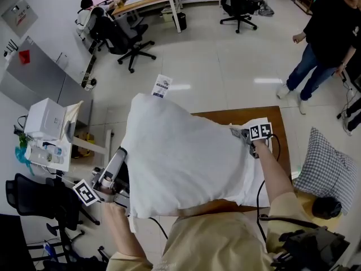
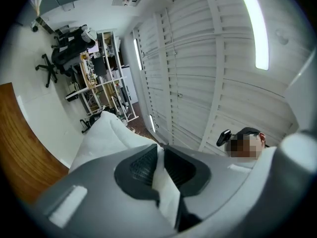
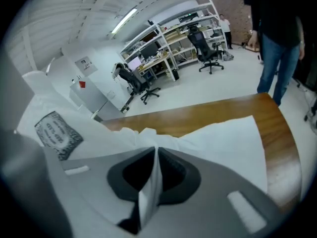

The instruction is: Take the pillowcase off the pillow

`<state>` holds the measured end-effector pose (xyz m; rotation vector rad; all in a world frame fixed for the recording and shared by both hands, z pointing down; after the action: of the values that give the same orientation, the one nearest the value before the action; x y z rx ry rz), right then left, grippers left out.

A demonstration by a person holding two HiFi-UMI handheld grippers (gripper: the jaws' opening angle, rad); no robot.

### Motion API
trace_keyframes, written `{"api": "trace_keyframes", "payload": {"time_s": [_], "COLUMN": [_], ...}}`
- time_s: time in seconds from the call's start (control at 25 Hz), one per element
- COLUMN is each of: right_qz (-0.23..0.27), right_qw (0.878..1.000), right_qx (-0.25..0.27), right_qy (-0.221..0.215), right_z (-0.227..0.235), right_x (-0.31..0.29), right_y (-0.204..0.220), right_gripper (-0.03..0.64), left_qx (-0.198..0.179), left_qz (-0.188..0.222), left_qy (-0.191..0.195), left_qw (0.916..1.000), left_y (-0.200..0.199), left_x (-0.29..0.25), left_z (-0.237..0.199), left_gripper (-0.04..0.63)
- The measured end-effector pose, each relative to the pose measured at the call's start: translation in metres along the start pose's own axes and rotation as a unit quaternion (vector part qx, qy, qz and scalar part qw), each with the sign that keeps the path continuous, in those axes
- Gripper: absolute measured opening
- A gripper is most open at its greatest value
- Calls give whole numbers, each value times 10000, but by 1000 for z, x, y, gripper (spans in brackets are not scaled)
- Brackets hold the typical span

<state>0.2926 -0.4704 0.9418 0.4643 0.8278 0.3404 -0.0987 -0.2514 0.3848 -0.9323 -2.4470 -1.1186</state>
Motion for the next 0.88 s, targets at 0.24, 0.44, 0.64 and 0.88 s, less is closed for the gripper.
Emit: {"api": "trace_keyframes", "payload": {"time_s": [0.24,0.44,0.64,0.88], "right_qz": [64,126,703,1395], "right_qw": [9876,9790,9842,9817], "right_qx": [-499,-506,-469,437], "right_qy": [1486,1970,1554,1220], "right_z": [68,104,65,-4], "right_x": [52,109,117,150], "right_y": [25,53,58,24], "right_gripper": [14,14,154,275], "left_qx": [-312,-528,-261,-1495], "left_qz": [658,695,739,-379], "left_qy": [26,-16,-767,-1872], "left_qw": [9973,9962,9940,9701], "left_y": [-49,-65,-59,-27], "left_x": [23,47,124,162], "left_z": [45,48,-34,-68], "left_gripper": [41,41,41,46]}}
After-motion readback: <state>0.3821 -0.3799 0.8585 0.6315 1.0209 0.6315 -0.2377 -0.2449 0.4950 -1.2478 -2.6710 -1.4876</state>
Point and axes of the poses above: the fingertips, and each gripper's own axes: x backward along the fingers, z to its right, y out of its underside, the point moved 2 cm from there along x, backward along the fingers, and after that the axes turned 1 degree about -z, right-handed, at the moved point
